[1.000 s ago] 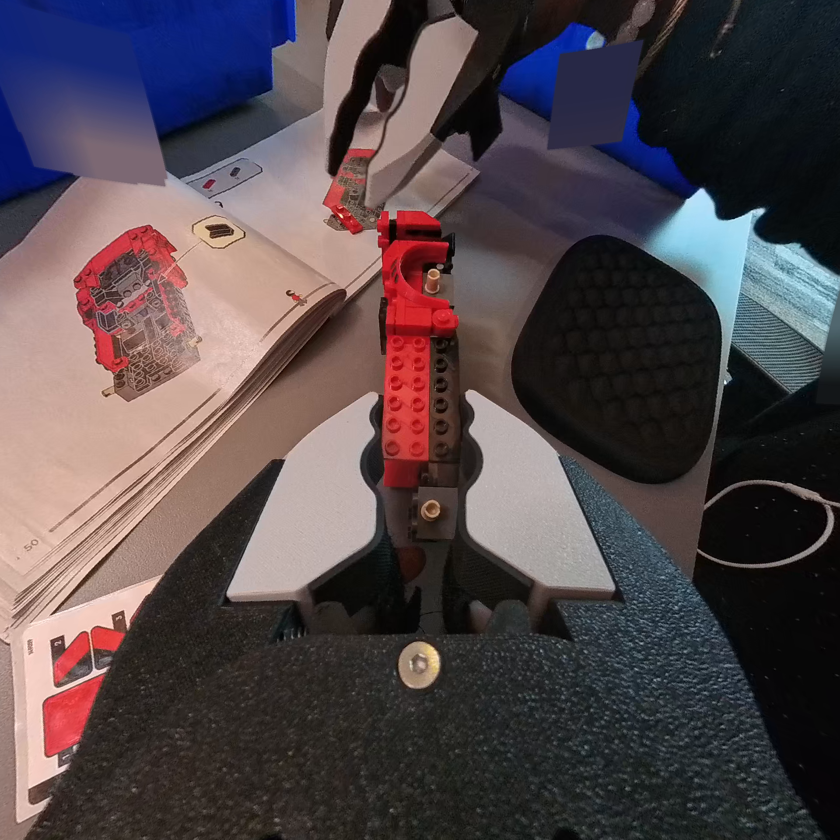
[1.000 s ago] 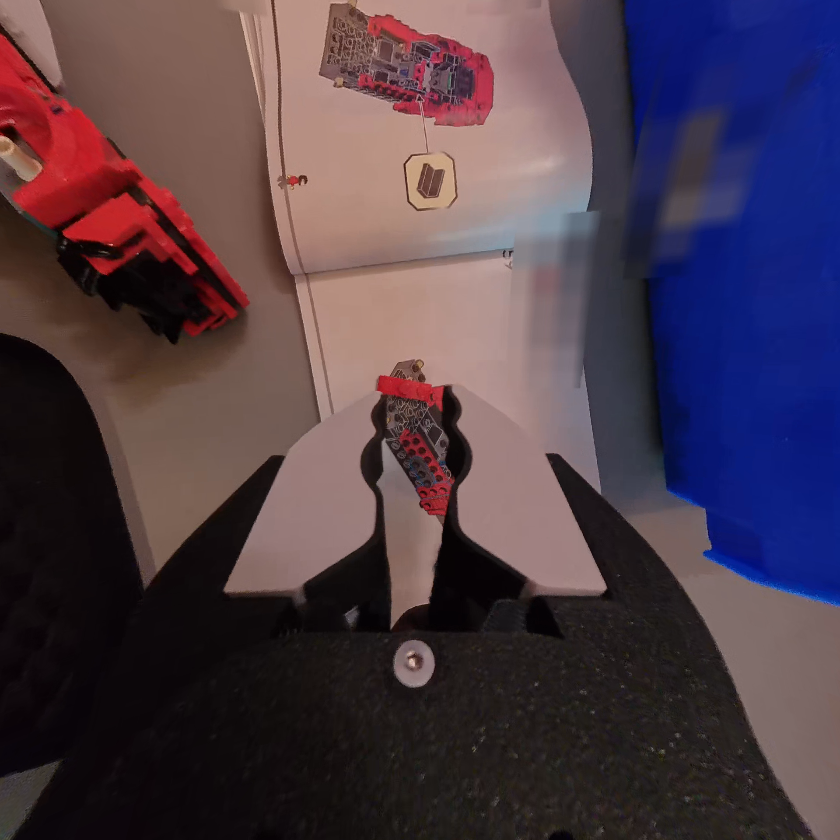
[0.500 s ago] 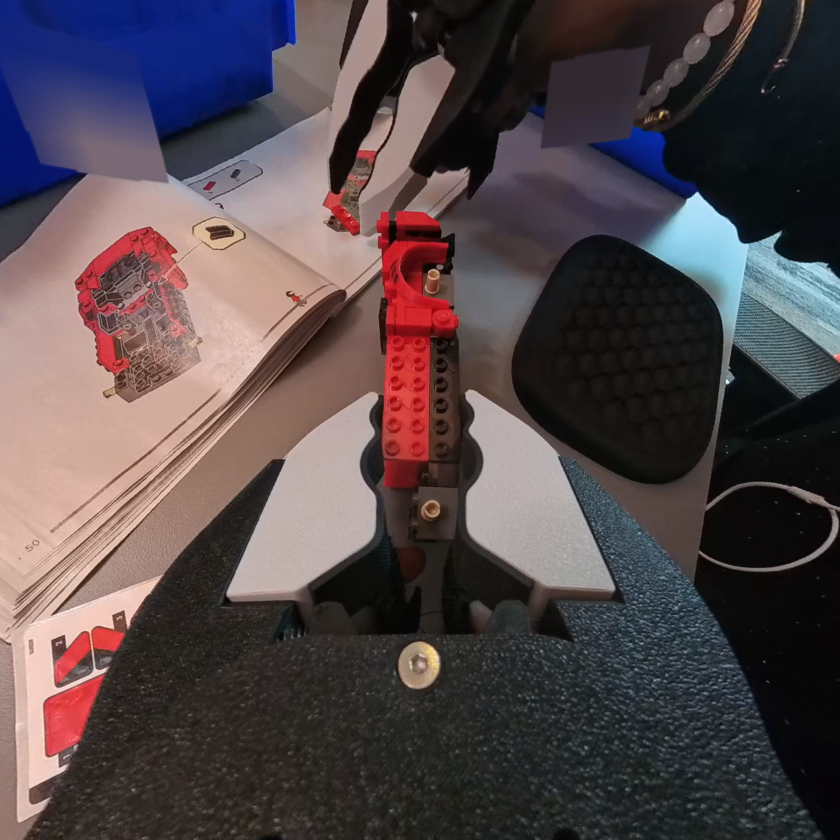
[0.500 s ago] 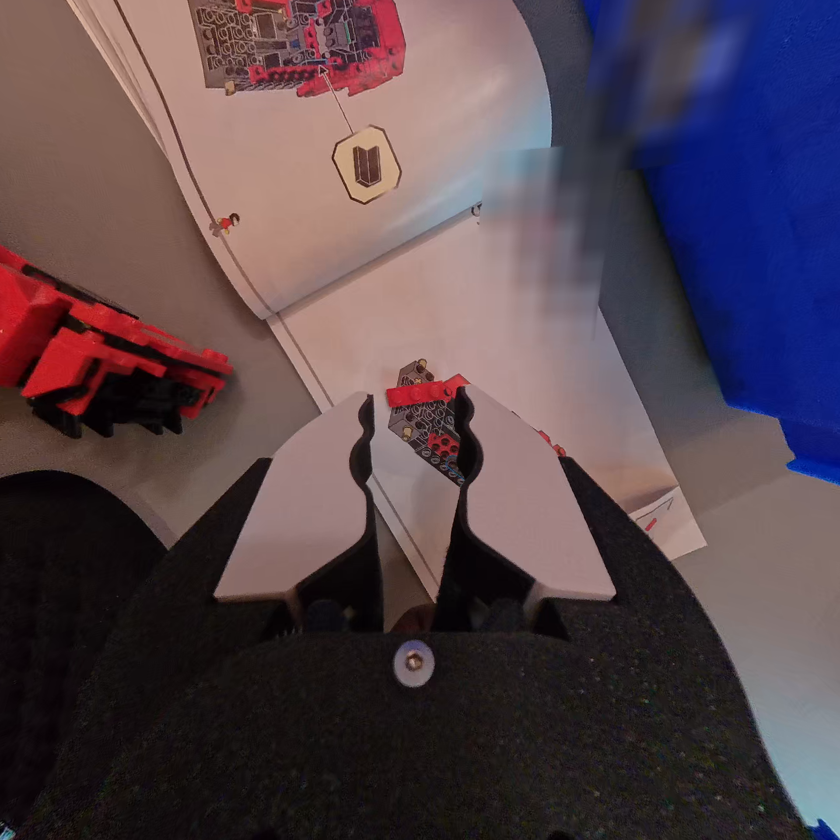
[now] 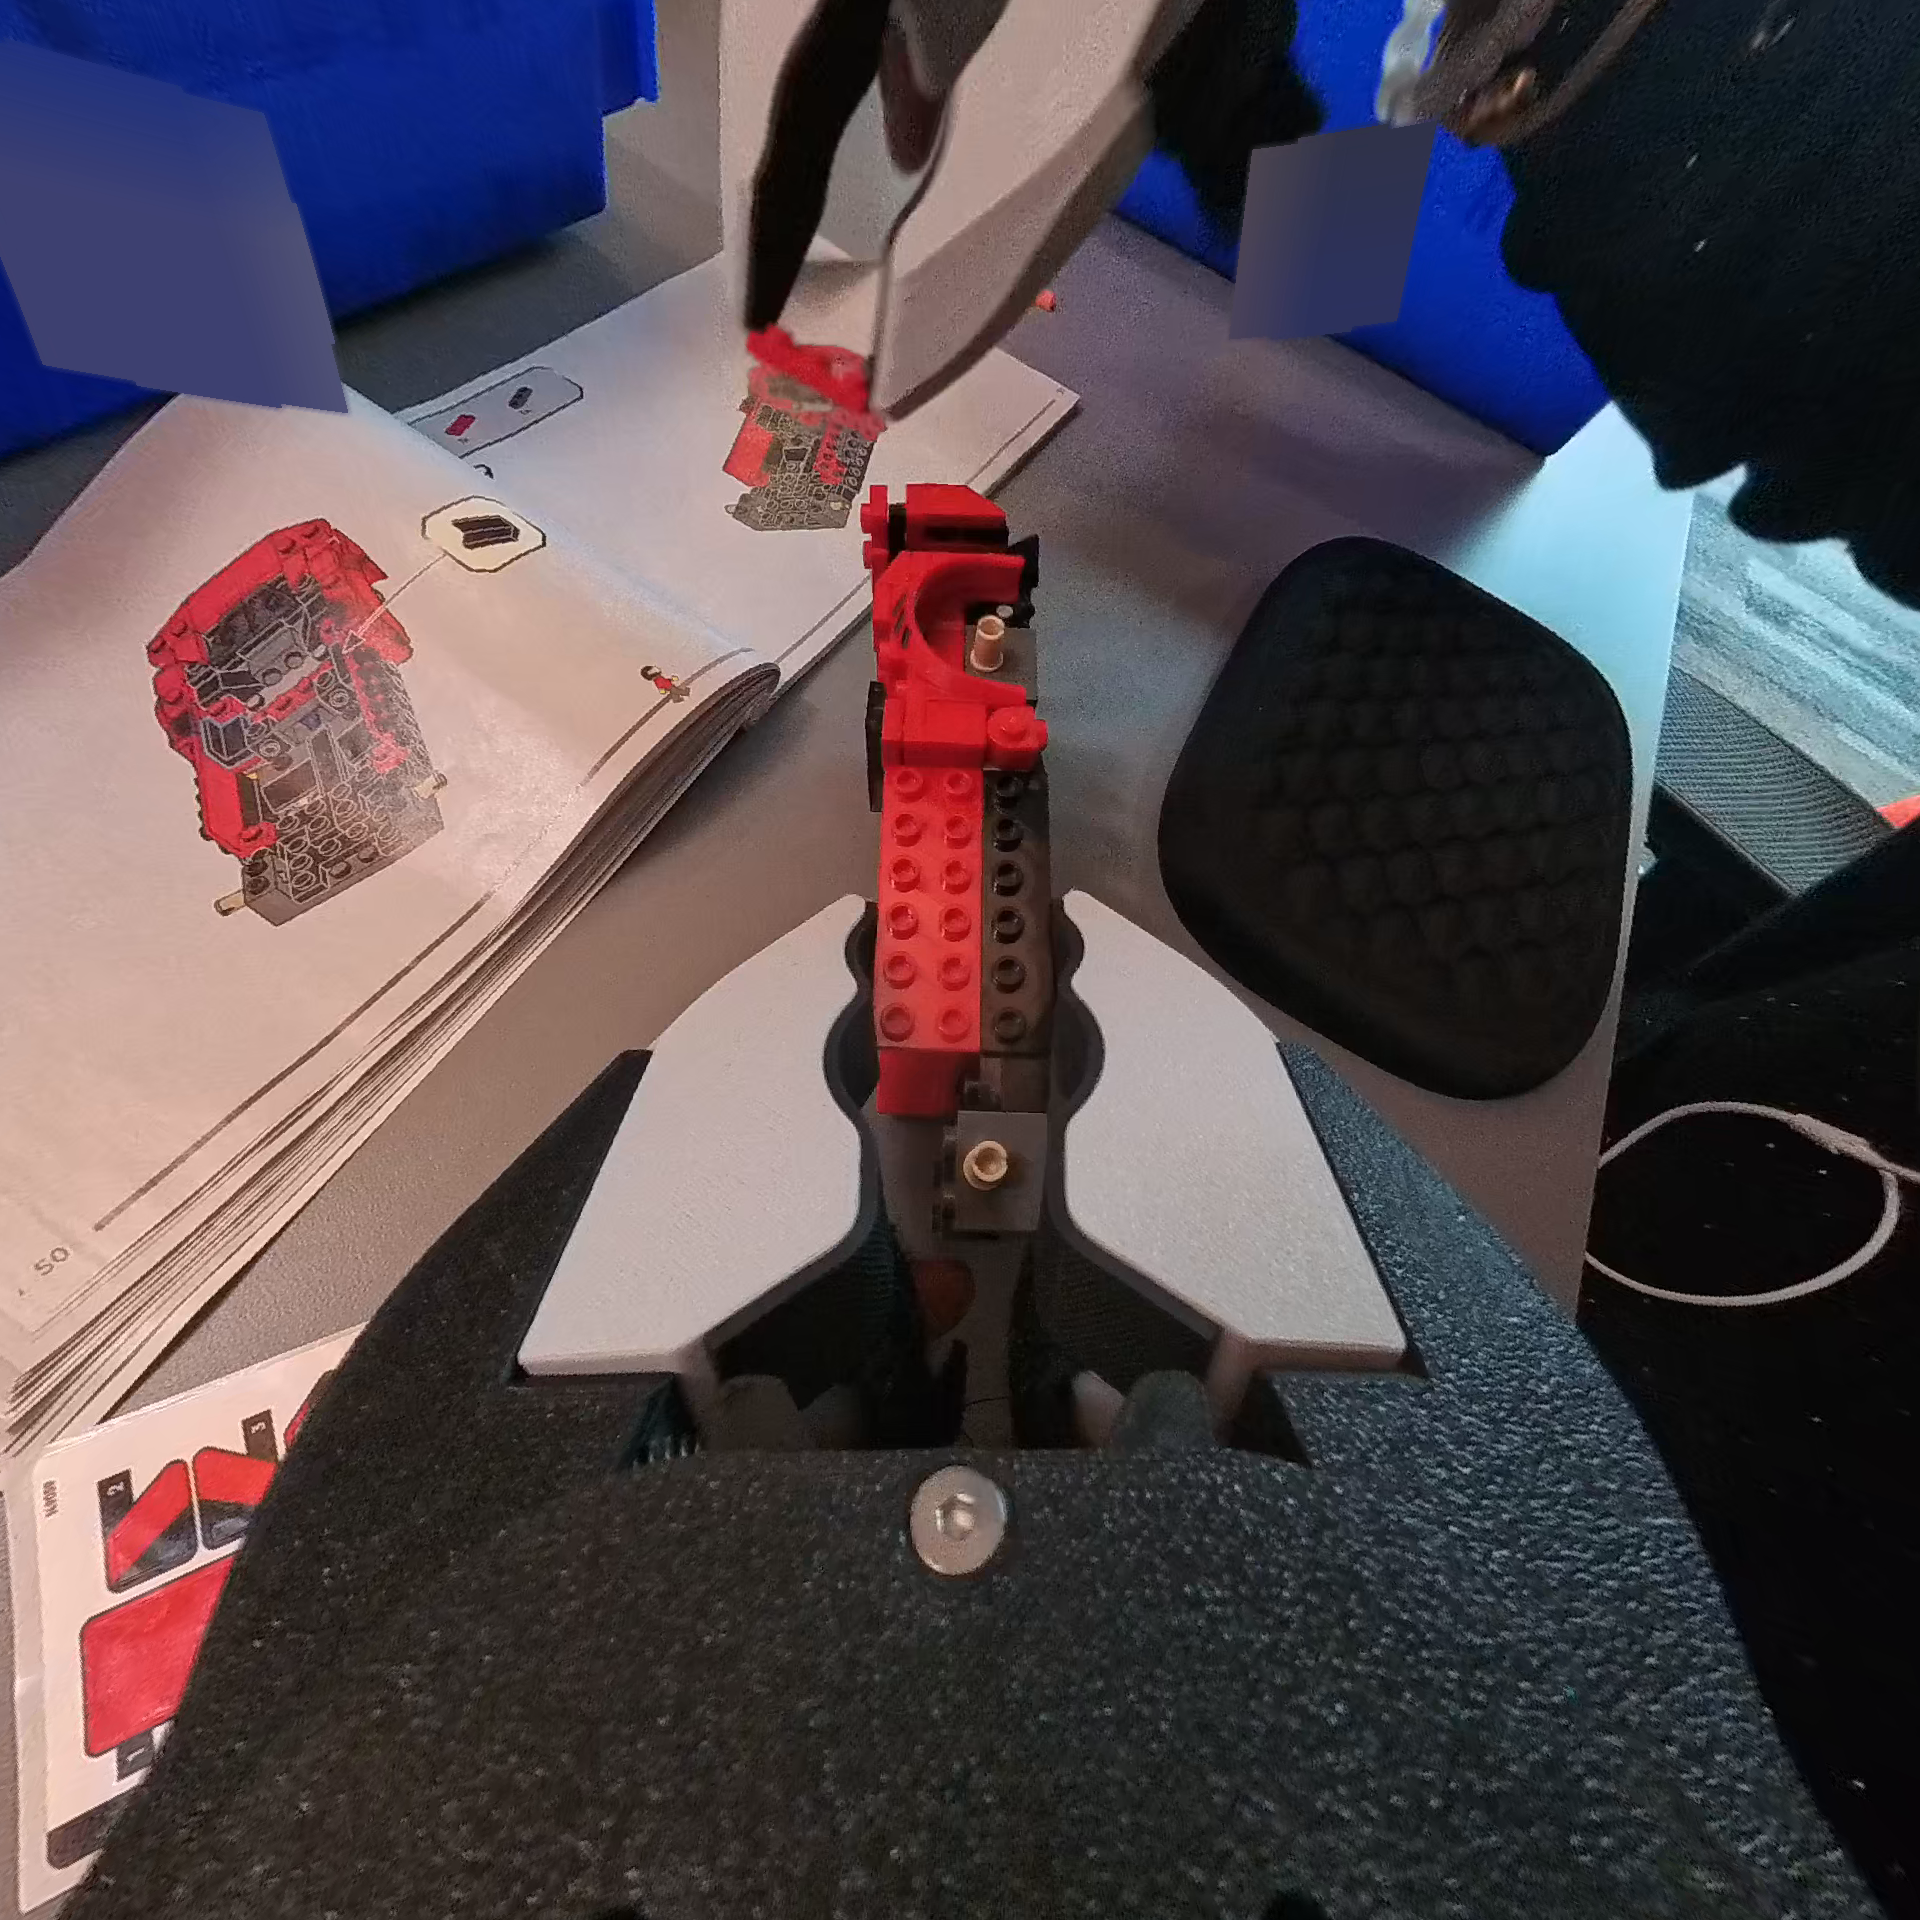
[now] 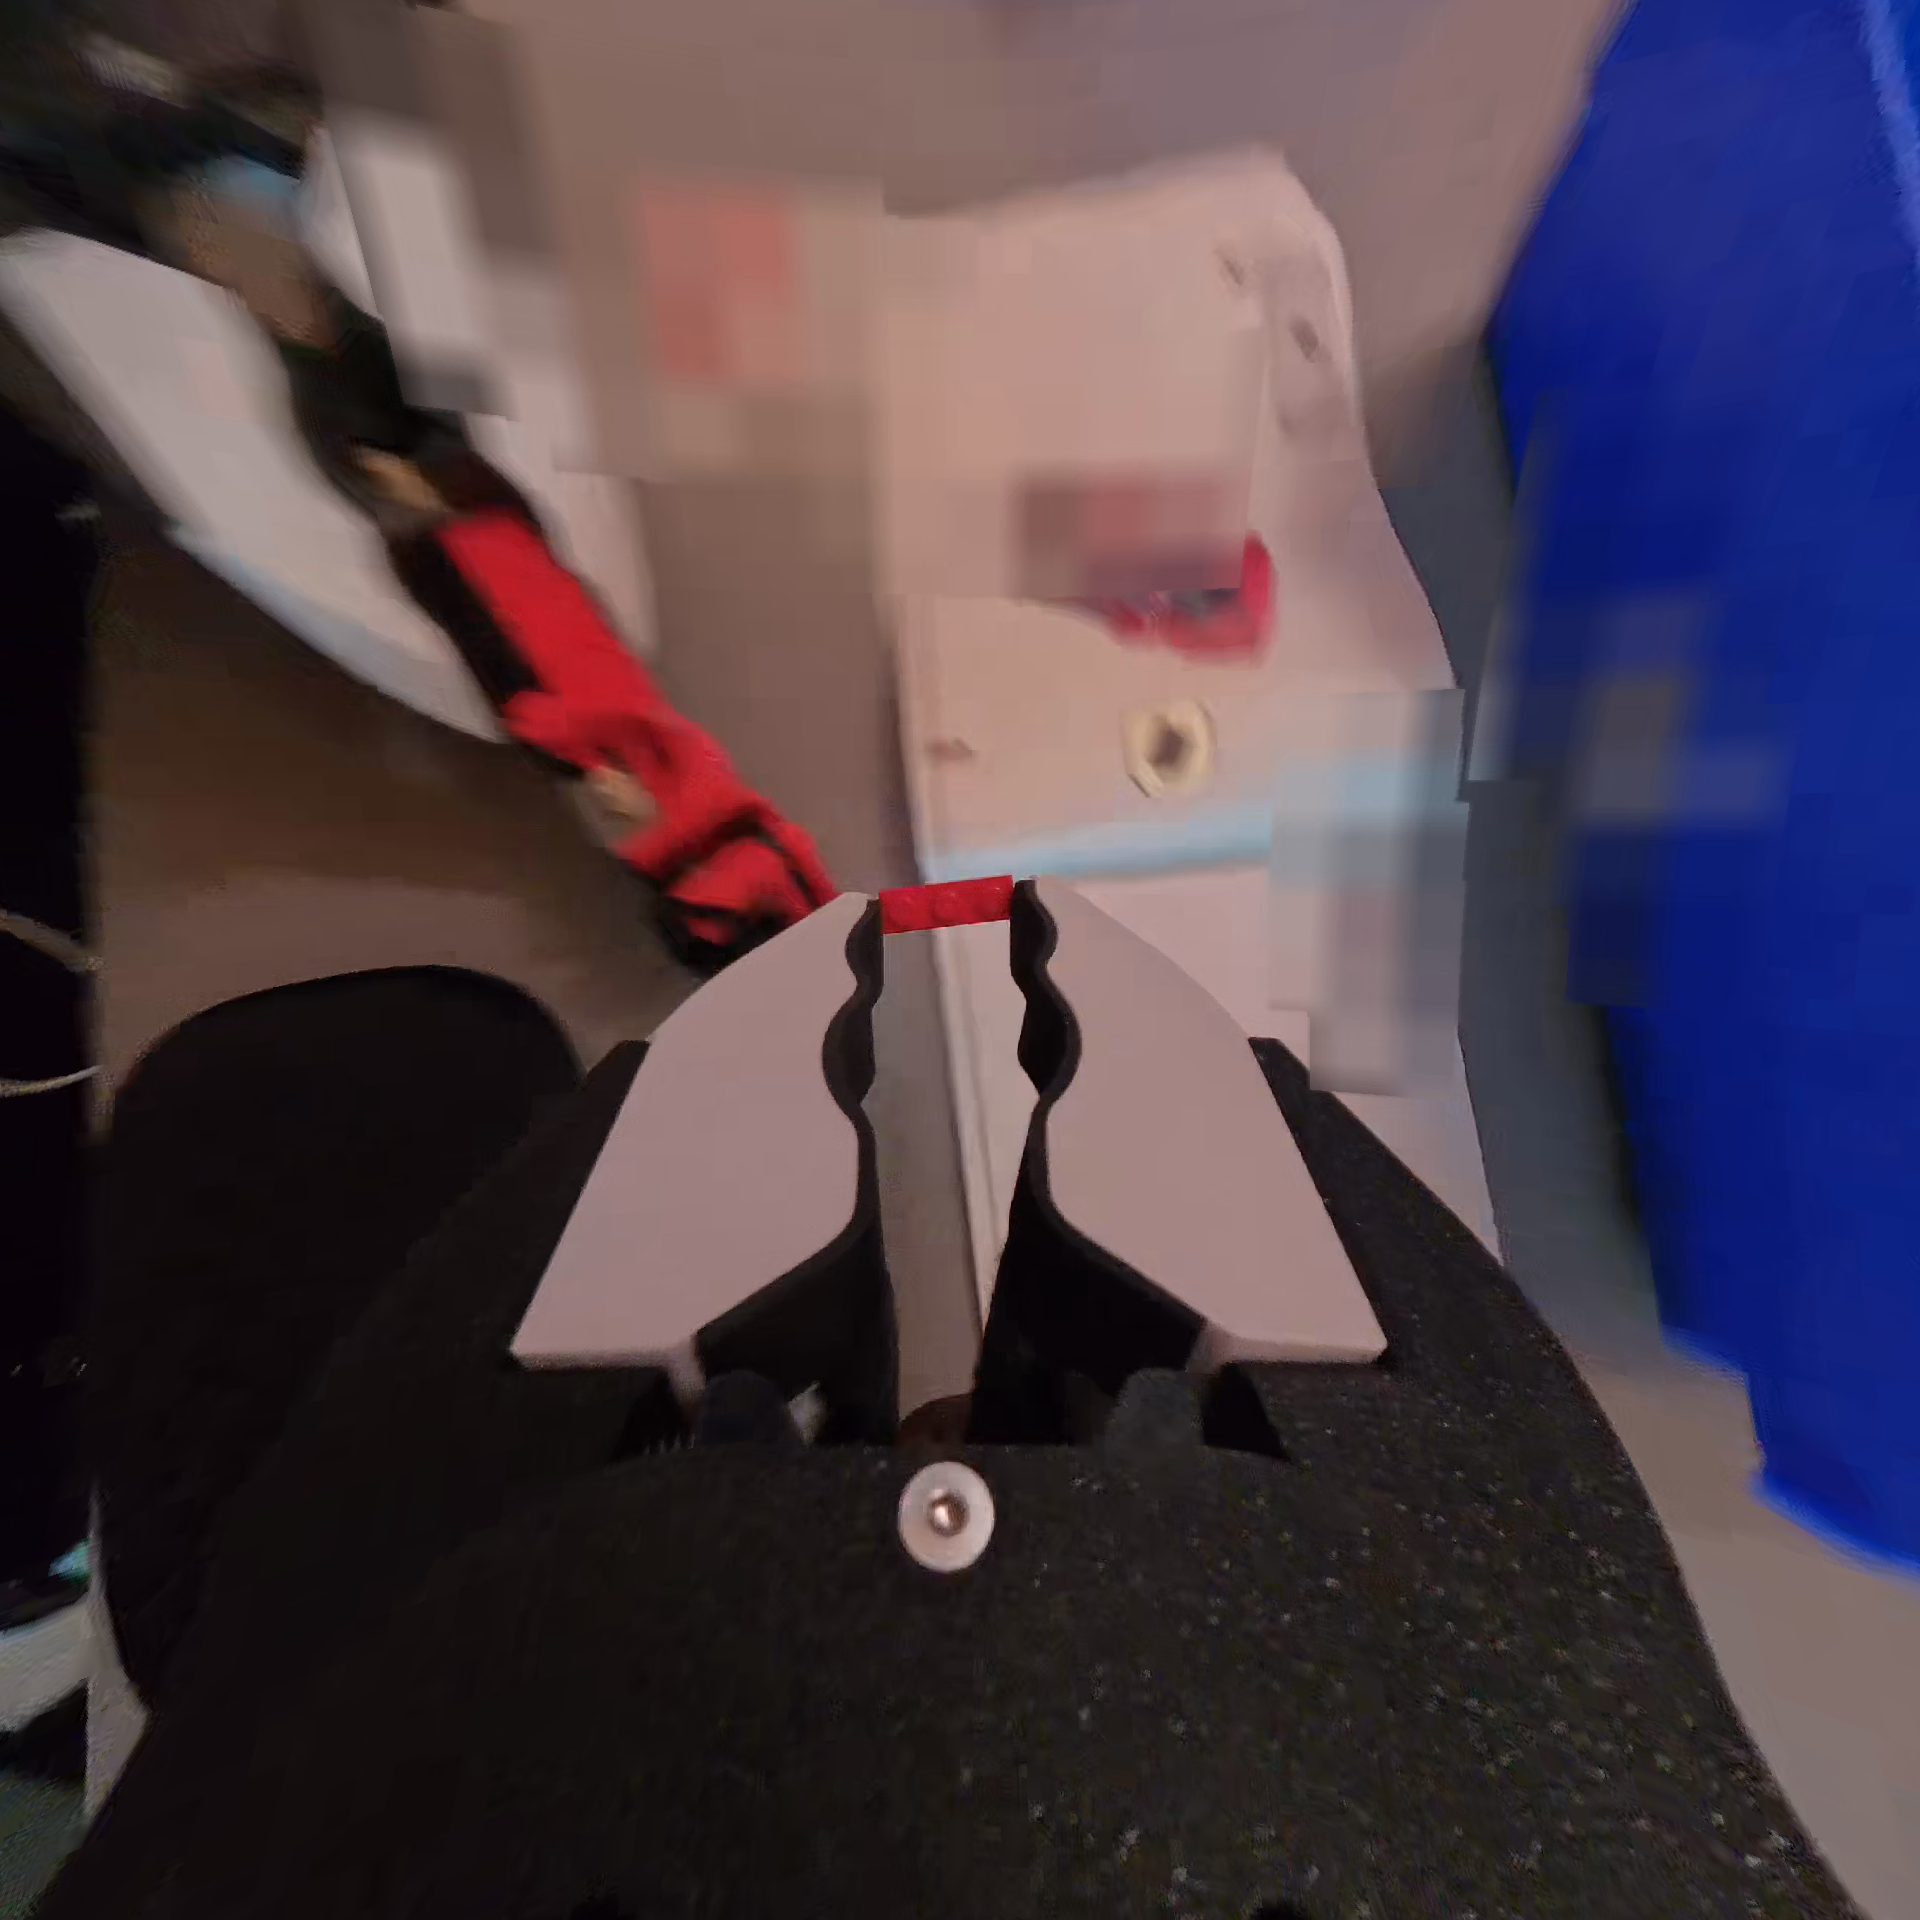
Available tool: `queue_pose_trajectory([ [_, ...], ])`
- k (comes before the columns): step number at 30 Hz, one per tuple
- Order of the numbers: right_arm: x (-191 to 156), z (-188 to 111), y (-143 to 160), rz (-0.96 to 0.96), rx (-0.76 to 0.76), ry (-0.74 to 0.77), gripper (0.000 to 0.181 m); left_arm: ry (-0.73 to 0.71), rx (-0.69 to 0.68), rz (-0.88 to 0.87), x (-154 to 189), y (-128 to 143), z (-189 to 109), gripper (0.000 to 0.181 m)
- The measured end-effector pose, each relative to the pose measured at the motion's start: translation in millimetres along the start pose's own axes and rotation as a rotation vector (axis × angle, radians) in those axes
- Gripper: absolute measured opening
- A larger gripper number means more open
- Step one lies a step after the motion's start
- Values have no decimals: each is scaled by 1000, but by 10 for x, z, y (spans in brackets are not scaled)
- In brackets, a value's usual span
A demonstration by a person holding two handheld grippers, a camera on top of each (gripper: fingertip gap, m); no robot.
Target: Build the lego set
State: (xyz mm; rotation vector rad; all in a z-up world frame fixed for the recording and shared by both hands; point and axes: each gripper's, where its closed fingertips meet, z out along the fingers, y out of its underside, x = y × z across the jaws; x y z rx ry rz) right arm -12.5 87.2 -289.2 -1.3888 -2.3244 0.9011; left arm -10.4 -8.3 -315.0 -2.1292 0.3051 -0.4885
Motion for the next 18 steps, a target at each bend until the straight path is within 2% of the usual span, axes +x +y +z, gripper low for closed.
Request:
queue_pose_trajectory([
  [3, -439, -34, -366, -201, 33, -127, 23, -2, 0, 9, 6, 0, 0, 29],
  [7, -770, 187, -384, -350, -127, -200, 23, 5, -3, 19, 22, 4, 3, 29],
  [12, -833, 324, -345, -401, -283, -239, 23, 0, -5, 51, 46, 9, 4, 29],
  [15, -787, 352, -294, -421, -380, -214, 23, 2, -5, 63, 59, 13, 2, 29],
  [18, -809, 358, -258, -403, -428, -230, 23, 3, -4, 69, 65, 14, 1, 29],
])
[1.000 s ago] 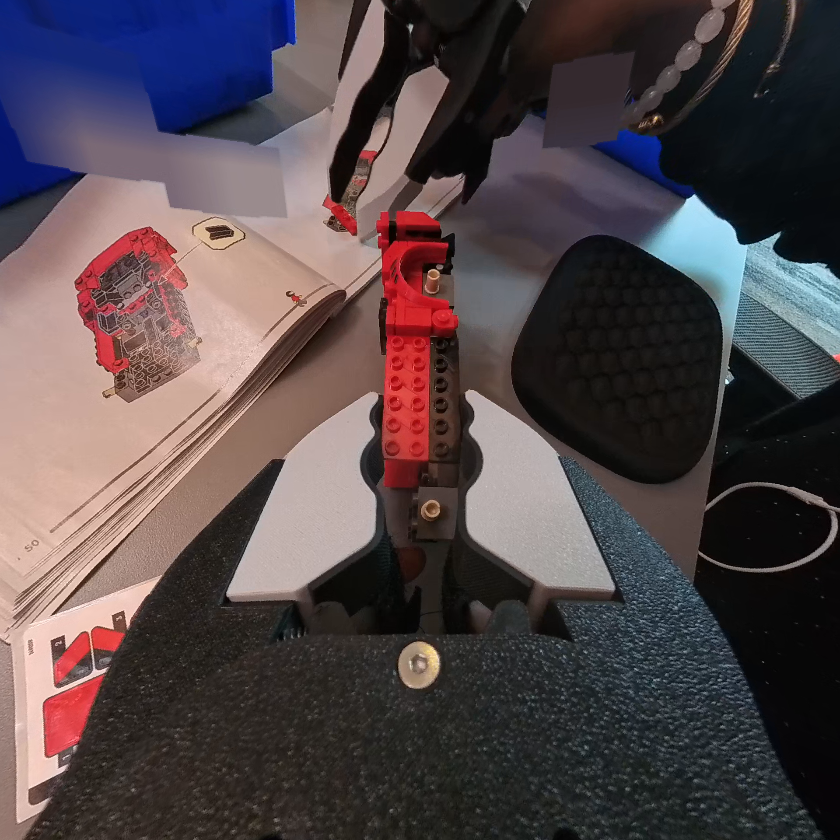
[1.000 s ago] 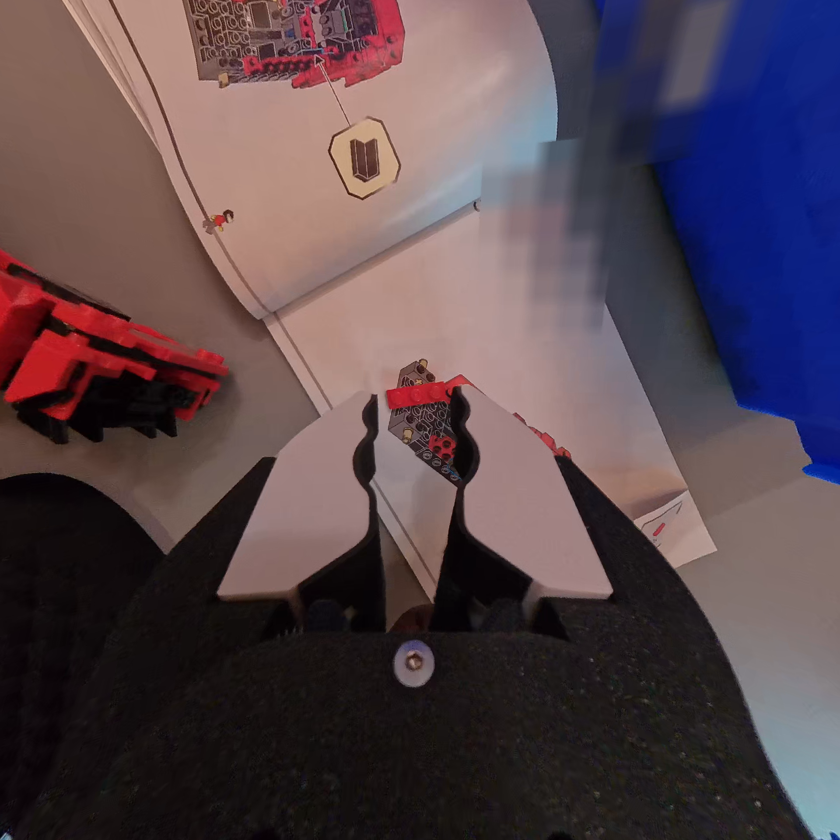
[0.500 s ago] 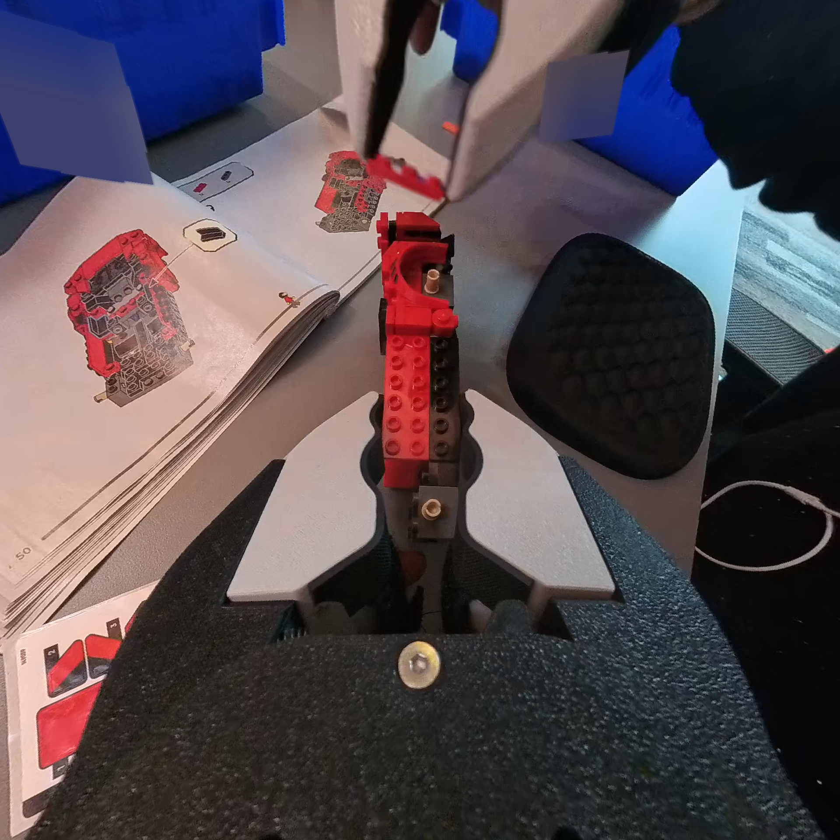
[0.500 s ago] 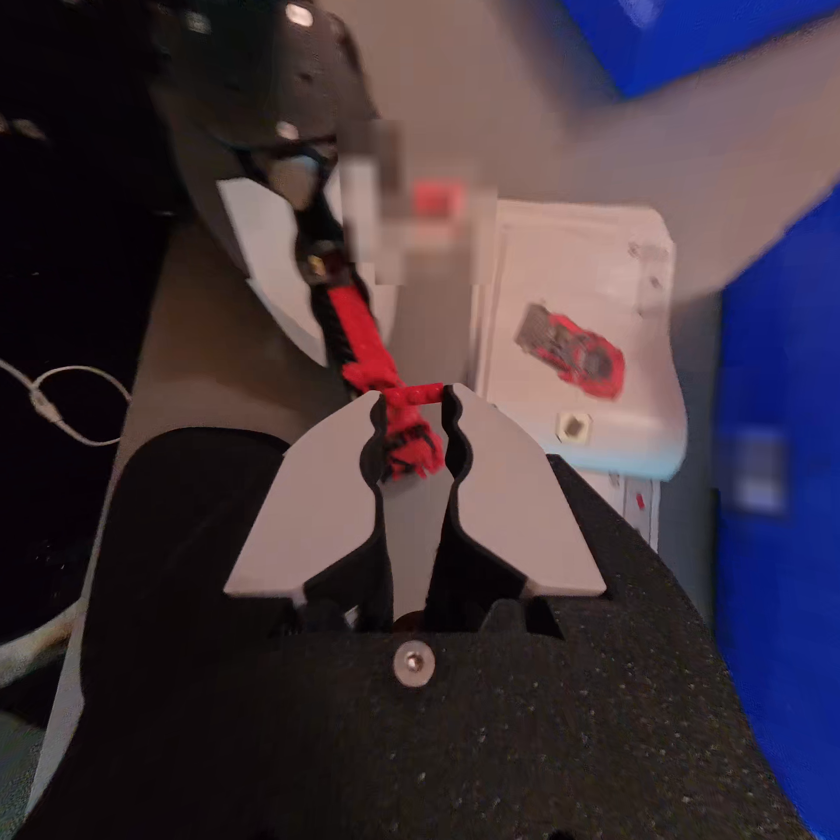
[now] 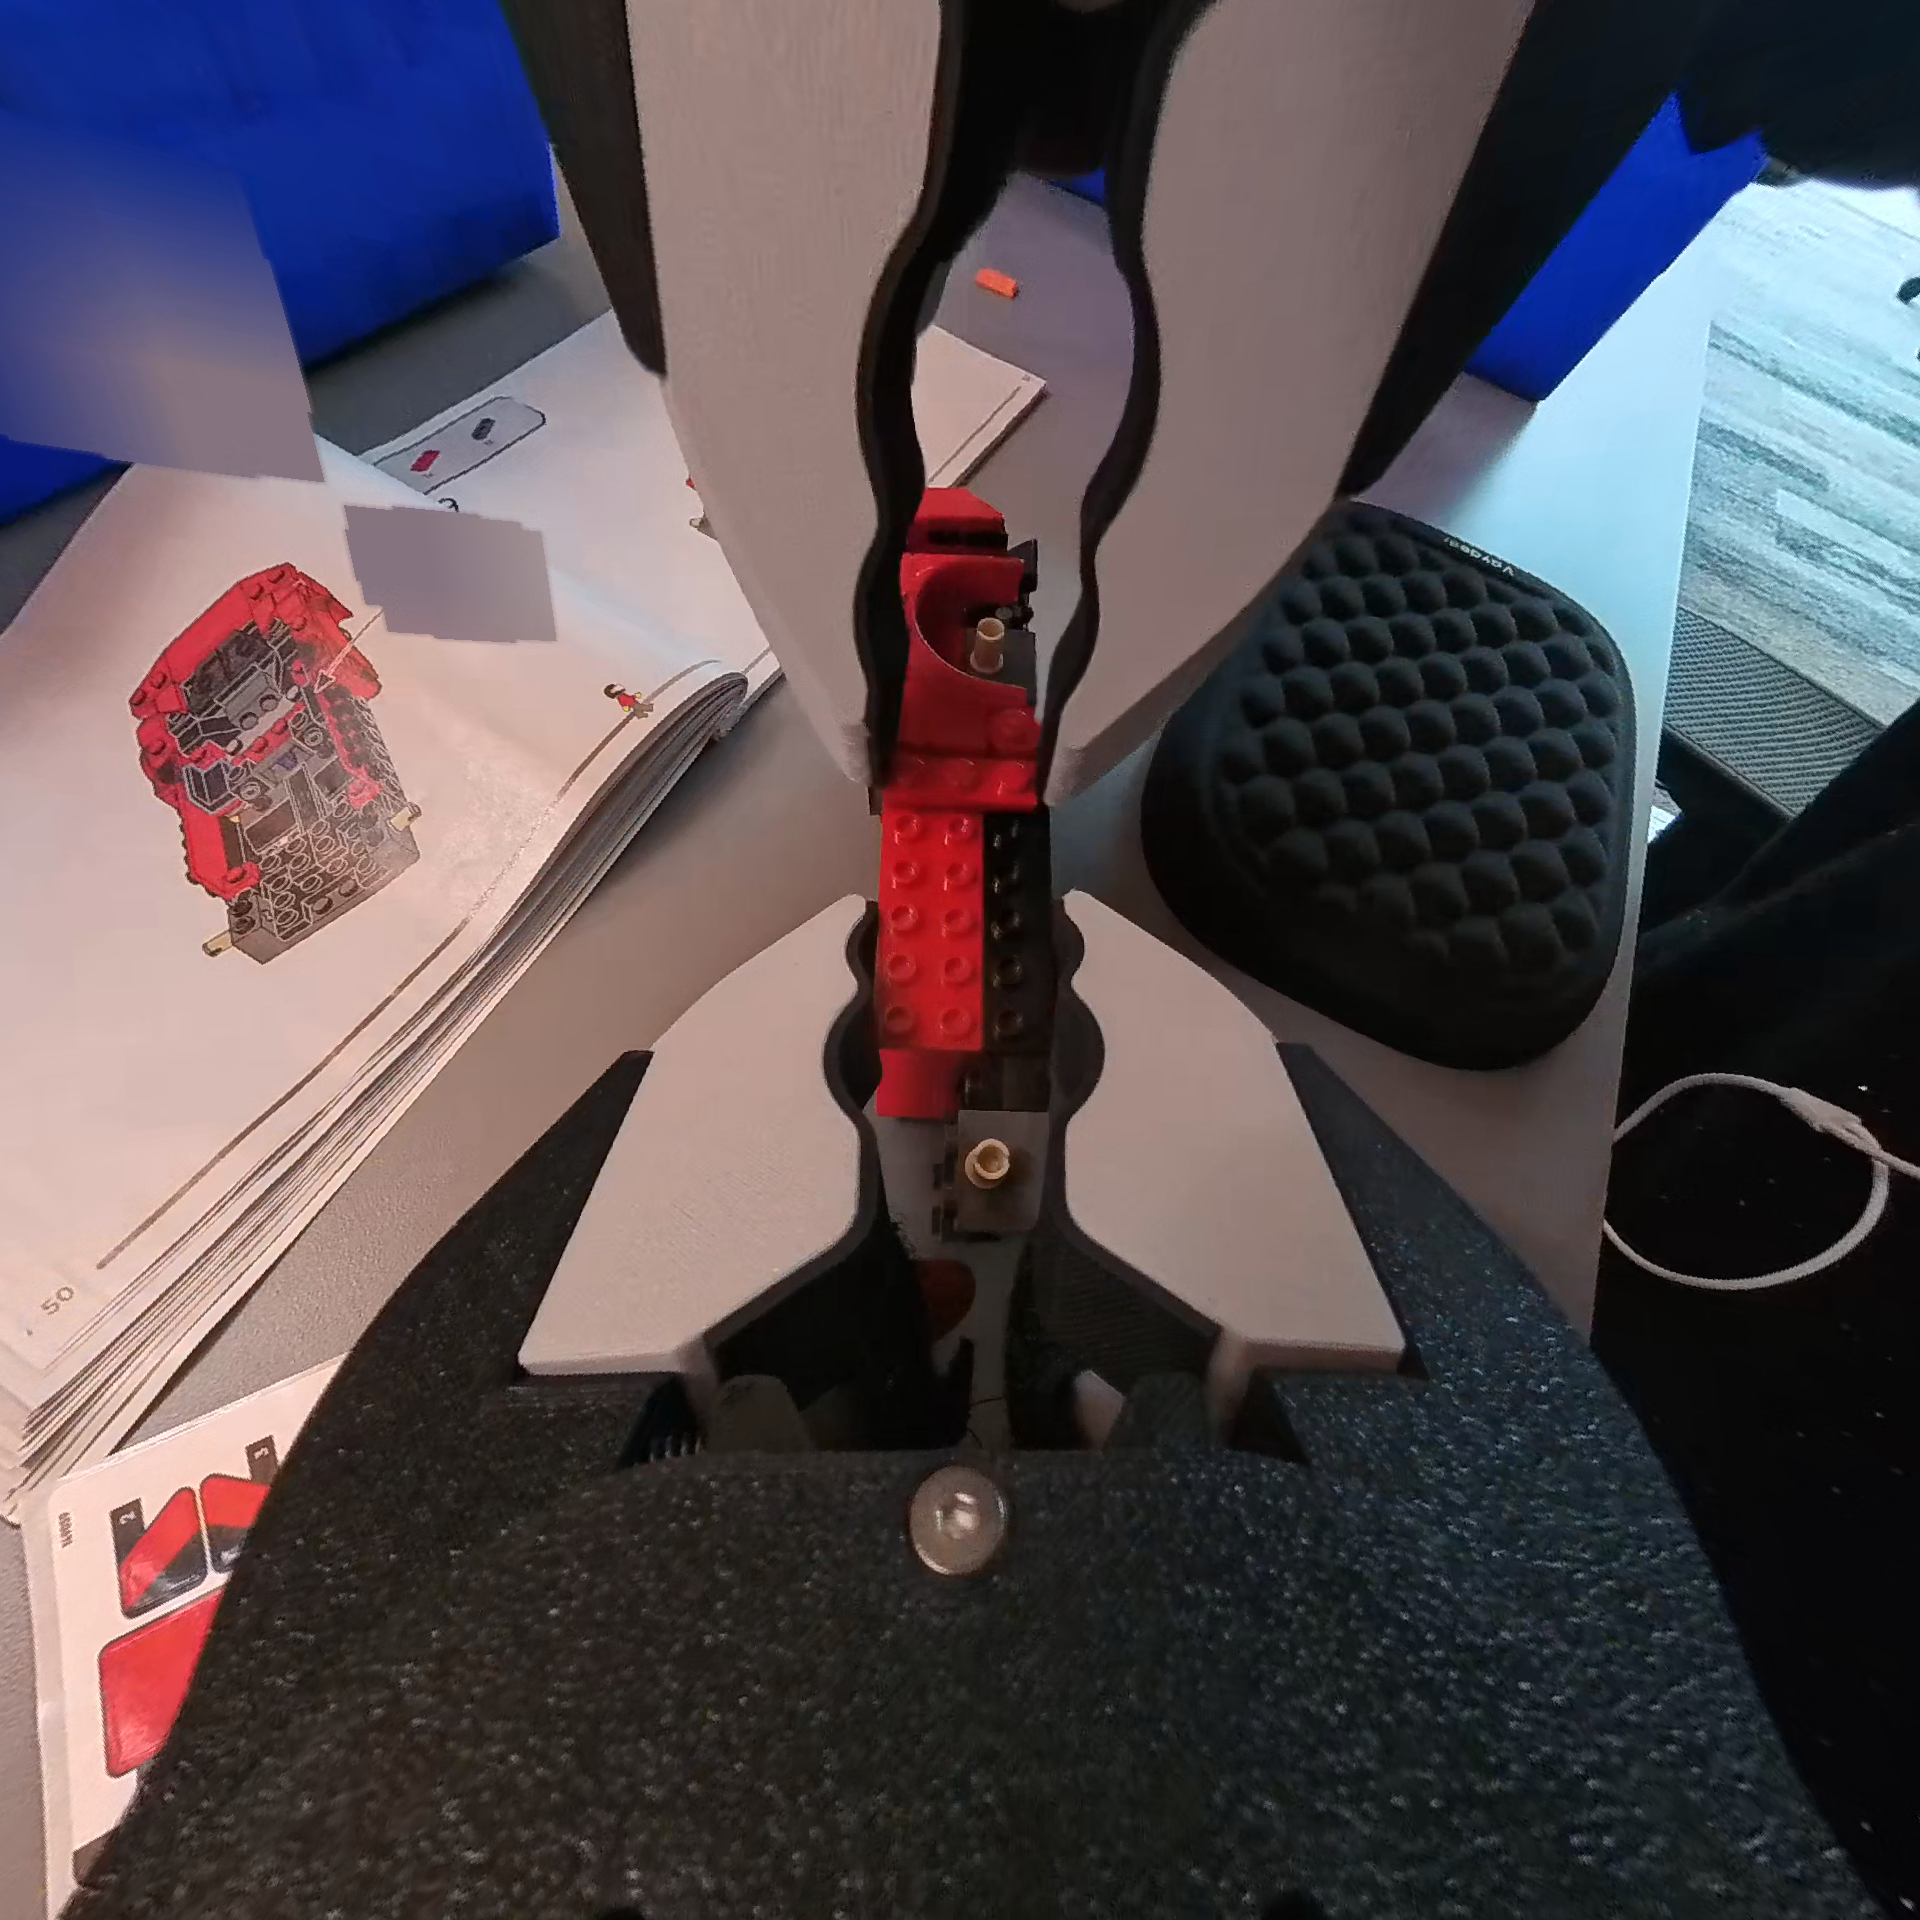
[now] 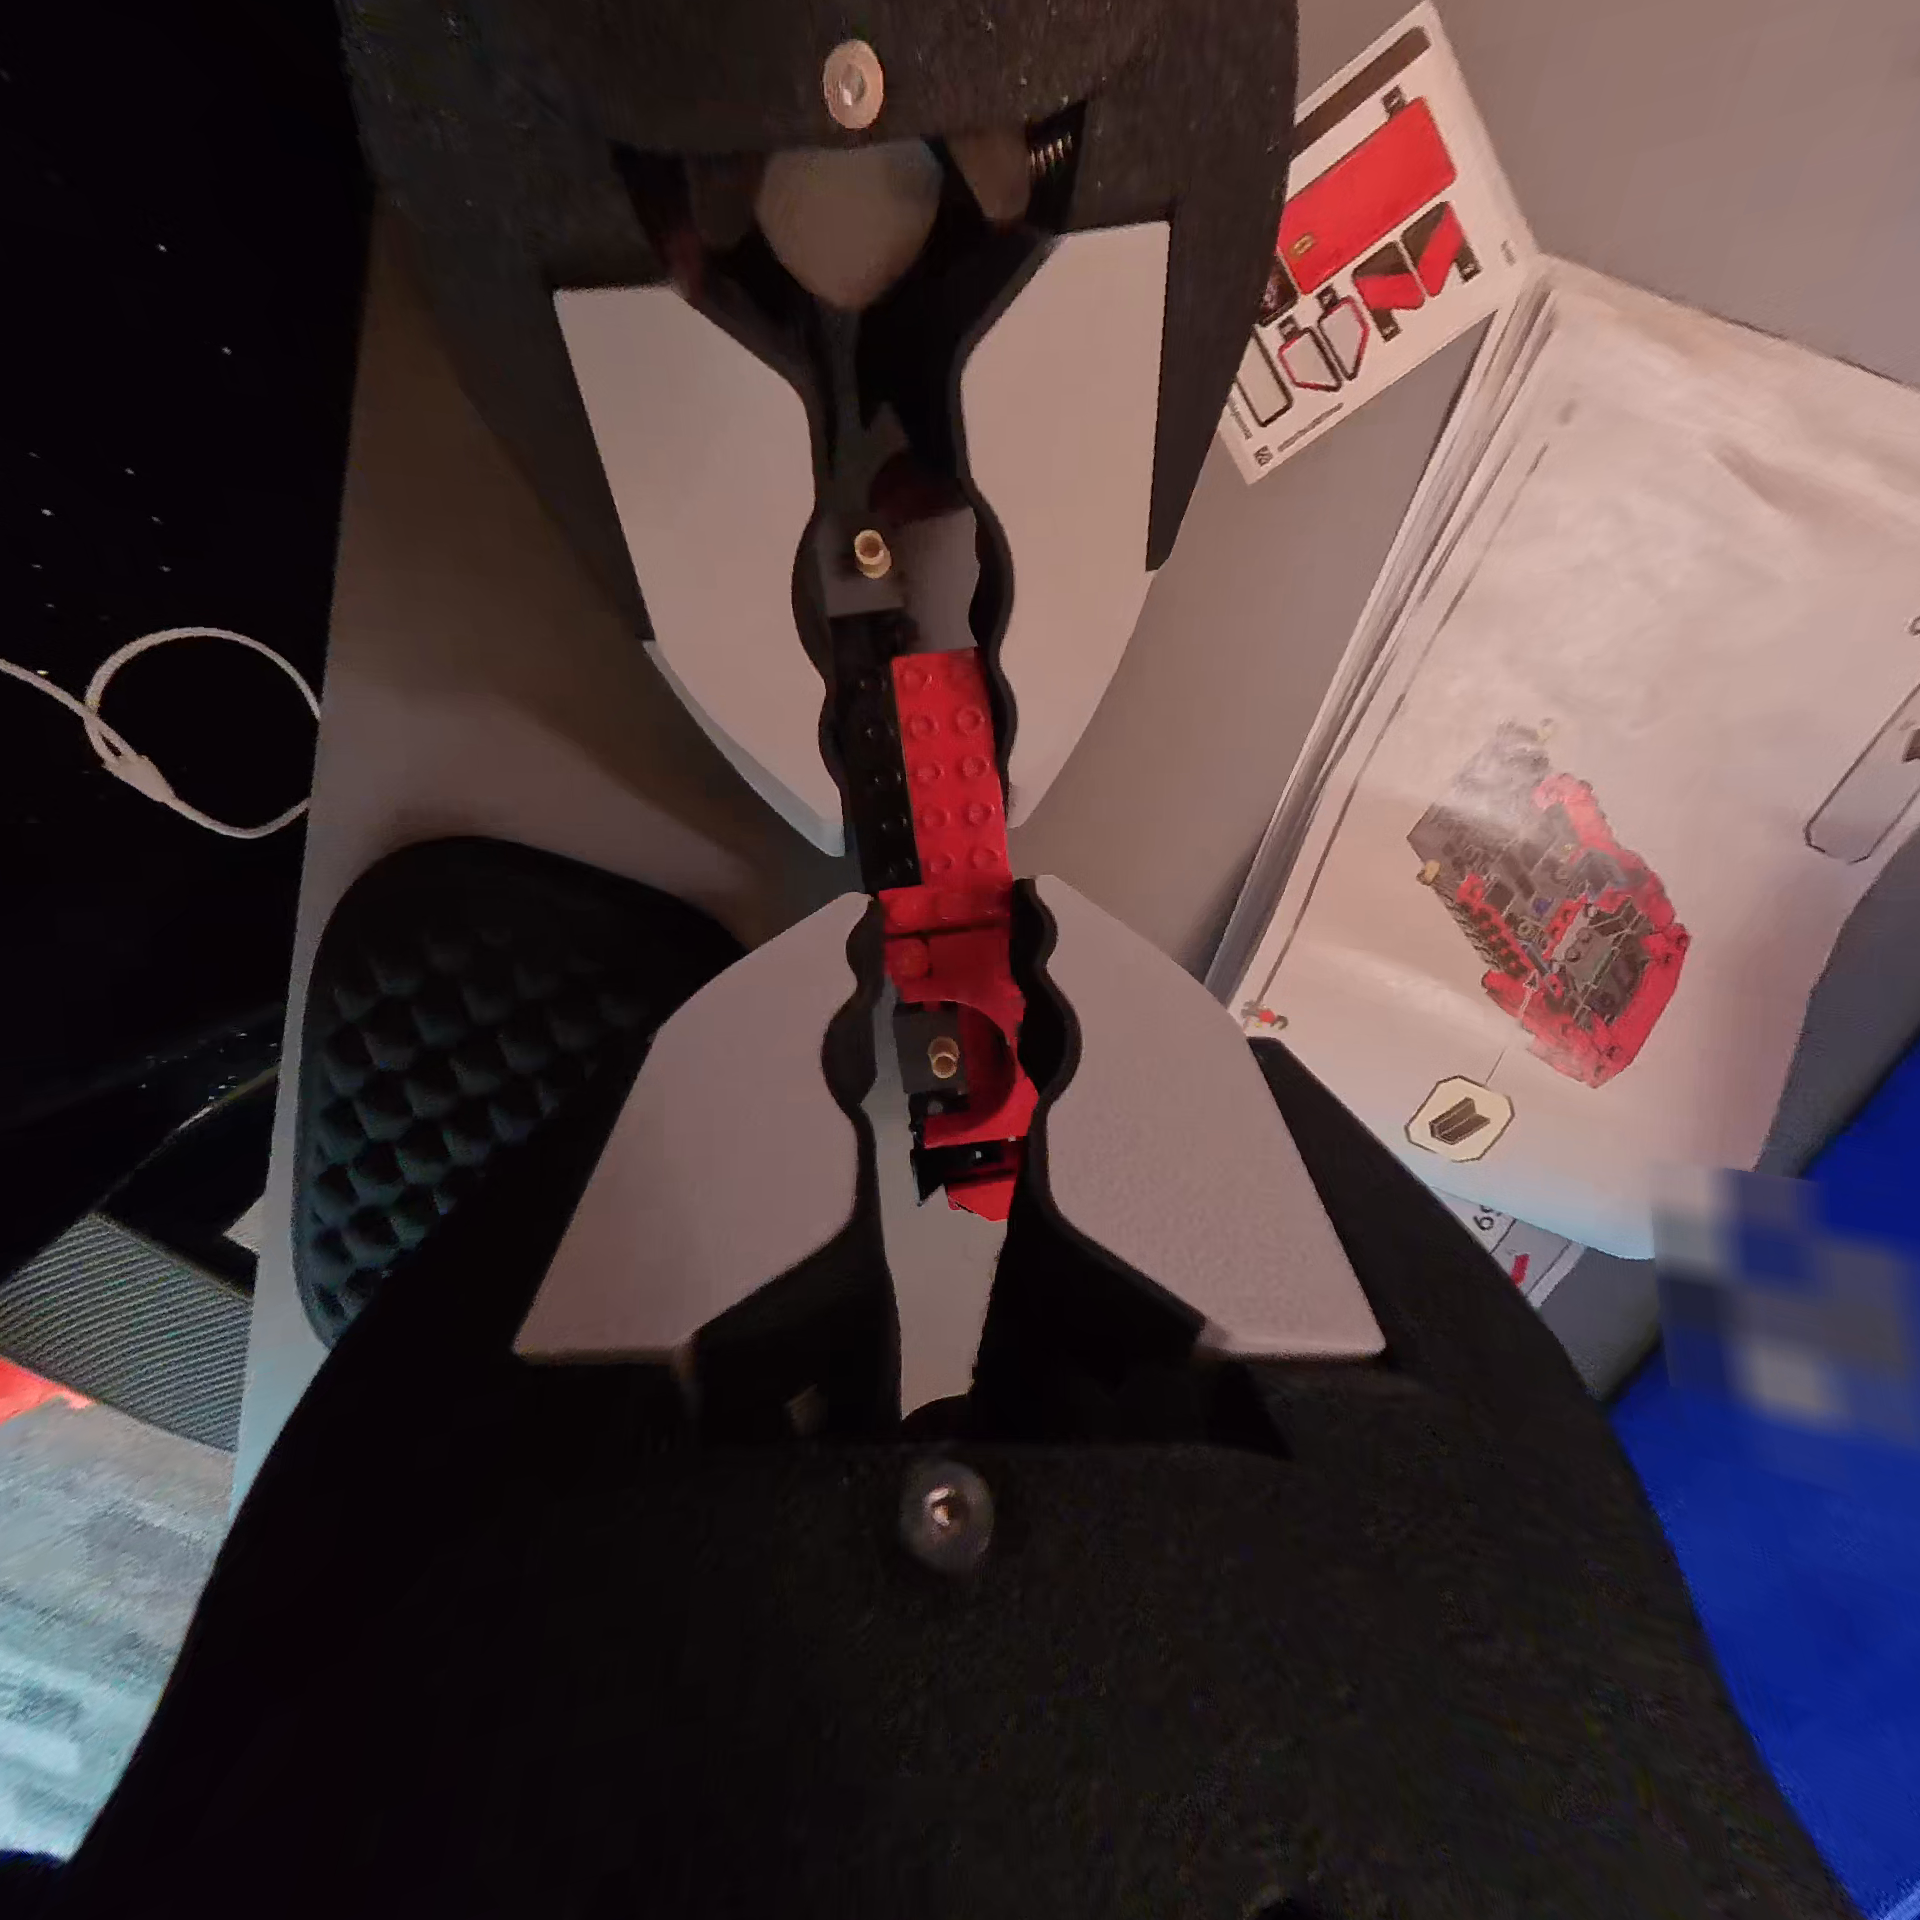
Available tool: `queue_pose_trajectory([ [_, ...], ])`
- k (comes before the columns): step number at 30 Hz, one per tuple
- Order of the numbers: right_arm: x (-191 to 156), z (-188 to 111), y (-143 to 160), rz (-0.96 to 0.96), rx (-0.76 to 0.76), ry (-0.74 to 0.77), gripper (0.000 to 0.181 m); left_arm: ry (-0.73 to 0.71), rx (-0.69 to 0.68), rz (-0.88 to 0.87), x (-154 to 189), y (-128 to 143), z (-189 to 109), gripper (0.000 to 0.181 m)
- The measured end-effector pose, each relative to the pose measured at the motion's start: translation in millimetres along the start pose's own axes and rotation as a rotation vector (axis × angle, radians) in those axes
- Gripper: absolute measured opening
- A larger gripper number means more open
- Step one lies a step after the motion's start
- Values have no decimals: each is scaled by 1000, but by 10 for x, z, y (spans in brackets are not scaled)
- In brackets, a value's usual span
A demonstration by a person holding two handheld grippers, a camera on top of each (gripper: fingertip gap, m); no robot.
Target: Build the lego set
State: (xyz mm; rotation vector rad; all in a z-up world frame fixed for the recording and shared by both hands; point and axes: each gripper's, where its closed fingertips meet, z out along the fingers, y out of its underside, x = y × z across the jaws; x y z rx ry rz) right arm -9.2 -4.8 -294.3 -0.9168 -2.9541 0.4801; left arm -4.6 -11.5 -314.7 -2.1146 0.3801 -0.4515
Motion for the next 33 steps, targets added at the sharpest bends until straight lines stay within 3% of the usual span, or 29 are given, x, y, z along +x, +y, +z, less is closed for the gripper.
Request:
queue_pose_trajectory([
  [15, -20, 8, 24, 26, -117, -7, 23, -13, 6, 27, 12, -1, -2, 29],
  [33, -45, 22, 26, 7, -30, 37, 24, -8, 7, 40, 27, -2, -3, 28],
])
